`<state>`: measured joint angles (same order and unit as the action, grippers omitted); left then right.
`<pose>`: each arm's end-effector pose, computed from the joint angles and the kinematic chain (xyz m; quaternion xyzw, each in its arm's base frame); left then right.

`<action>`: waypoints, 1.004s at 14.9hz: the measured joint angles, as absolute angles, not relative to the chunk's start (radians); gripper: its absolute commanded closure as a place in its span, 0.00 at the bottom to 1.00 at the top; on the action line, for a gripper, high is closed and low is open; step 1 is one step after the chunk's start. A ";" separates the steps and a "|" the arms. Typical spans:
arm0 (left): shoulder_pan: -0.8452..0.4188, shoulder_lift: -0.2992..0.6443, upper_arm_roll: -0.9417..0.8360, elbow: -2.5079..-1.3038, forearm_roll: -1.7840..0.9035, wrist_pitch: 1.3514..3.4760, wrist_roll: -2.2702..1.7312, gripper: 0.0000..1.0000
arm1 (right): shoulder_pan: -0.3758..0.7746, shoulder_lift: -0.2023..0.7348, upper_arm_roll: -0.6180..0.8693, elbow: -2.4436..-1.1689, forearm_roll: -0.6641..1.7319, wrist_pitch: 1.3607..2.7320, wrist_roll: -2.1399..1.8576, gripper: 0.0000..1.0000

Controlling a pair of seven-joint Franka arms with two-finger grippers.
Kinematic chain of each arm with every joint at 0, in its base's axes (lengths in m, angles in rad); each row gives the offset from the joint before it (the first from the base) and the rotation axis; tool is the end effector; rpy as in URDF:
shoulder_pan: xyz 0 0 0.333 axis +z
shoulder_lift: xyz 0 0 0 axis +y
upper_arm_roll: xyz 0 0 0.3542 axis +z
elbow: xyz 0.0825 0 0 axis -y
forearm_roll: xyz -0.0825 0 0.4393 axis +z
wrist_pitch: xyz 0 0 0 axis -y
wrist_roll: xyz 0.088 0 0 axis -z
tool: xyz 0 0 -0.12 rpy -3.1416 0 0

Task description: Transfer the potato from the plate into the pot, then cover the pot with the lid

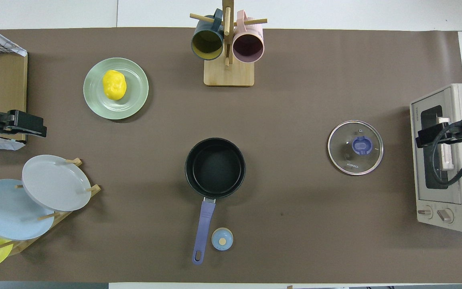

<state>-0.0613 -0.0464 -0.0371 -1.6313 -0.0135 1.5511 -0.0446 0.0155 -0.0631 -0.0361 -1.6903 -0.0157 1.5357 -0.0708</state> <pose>0.5872 -0.0601 0.6440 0.9995 -0.0269 -0.0173 0.0047 0.5798 -0.0145 0.6217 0.9986 0.0252 -0.0460 0.0046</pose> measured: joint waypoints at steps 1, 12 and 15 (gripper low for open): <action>-0.061 -0.046 -0.037 -1.631 -0.014 1.551 -0.045 0.00 | 0.016 -0.063 -0.036 -1.690 -0.016 1.536 -0.071 0.00; -0.061 -0.039 -0.037 -1.636 -0.019 1.603 -0.045 0.00 | 0.016 -0.063 -0.036 -1.690 -0.016 1.536 -0.071 0.00; -0.067 0.008 -0.038 -1.637 -0.027 1.656 -0.045 0.00 | 0.016 -0.063 -0.036 -1.690 -0.016 1.536 -0.071 0.00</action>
